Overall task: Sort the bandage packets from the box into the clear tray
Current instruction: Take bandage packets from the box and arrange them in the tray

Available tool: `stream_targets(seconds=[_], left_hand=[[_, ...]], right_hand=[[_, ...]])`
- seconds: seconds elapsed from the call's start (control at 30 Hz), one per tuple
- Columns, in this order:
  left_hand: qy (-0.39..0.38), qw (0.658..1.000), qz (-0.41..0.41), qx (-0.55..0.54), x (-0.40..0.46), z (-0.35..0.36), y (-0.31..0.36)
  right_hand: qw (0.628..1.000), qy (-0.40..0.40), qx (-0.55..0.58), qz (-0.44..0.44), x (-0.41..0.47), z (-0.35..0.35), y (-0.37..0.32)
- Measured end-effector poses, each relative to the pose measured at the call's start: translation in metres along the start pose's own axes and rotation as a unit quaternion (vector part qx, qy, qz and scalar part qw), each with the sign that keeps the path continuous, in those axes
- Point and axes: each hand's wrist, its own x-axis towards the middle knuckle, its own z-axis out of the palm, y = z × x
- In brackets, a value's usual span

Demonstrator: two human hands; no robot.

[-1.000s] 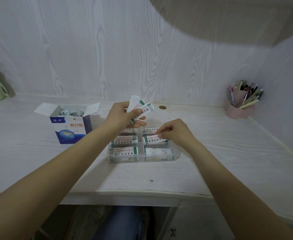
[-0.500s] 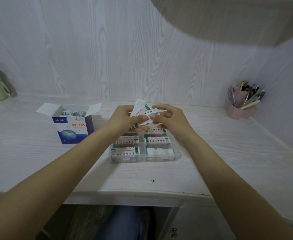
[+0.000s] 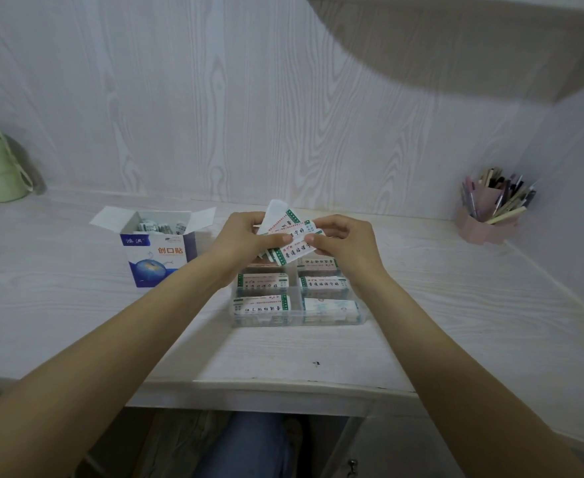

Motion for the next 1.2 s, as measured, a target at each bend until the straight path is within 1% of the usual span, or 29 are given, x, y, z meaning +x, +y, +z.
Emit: stream_targets(seconds=[0.3,0.57,0.7,0.77,0.9,1.0,1.1,1.2], left_hand=[[0.019,0.999,-0.021,-0.041,0.0,-0.002,0.0],[0.042,0.998,-0.027,-0.048,-0.003,-0.019,-0.004],[0.057,0.996,-0.019,-0.065,-0.006,-0.033,-0.009],[0.069,0.996,0.004,-0.063,-0.007,-0.04,-0.012],[0.079,0.996,0.044,-0.019,-0.011,-0.05,-0.016],[0.081,0.996,0.047,0.008,-0.012,-0.056,-0.019],[0.068,0.996,0.043,0.036,-0.015,-0.059,-0.022],[0.052,0.997,0.033,0.053,-0.019,-0.06,-0.024]], right_hand=[[0.999,0.021,0.013,0.028,0.0,0.005,-0.001],[0.998,0.024,-0.016,0.056,-0.002,0.015,0.0],[0.998,-0.007,-0.01,0.06,-0.004,0.02,-0.001],[0.997,-0.021,-0.016,0.076,-0.005,0.024,0.0],[0.996,-0.017,-0.047,0.068,-0.007,0.031,0.005],[0.996,-0.004,-0.083,0.03,-0.01,0.036,0.011],[0.988,-0.003,-0.156,-0.008,-0.013,0.044,0.017],[0.971,-0.01,-0.239,-0.021,-0.013,0.05,0.021]])
